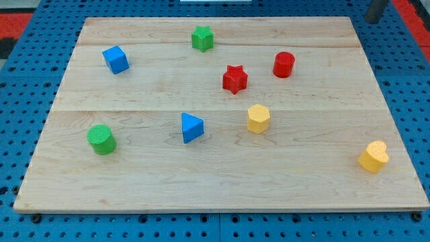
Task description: Move the yellow hexagon towards the blue triangle
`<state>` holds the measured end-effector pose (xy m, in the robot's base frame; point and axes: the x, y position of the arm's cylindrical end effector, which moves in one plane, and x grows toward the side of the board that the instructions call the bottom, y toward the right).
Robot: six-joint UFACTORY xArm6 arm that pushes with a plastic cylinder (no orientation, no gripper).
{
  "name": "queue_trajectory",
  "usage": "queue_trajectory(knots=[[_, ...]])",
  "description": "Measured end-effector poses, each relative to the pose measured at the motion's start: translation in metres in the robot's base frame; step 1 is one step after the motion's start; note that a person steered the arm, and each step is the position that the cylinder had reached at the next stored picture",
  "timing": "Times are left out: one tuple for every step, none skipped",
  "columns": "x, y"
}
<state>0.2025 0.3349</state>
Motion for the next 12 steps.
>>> queue_trajectory(knots=[[0.0,0.0],[0.001,0.0],[0.001,0.0],[0.016,-0.045],[0.028,-0.113],[0.054,-0.138],[0.071,-0.138],[0.099,-0.15],[0.159,-0.148],[0.23,-0.166],[0.257,-0.195],[0.261,-0.227]])
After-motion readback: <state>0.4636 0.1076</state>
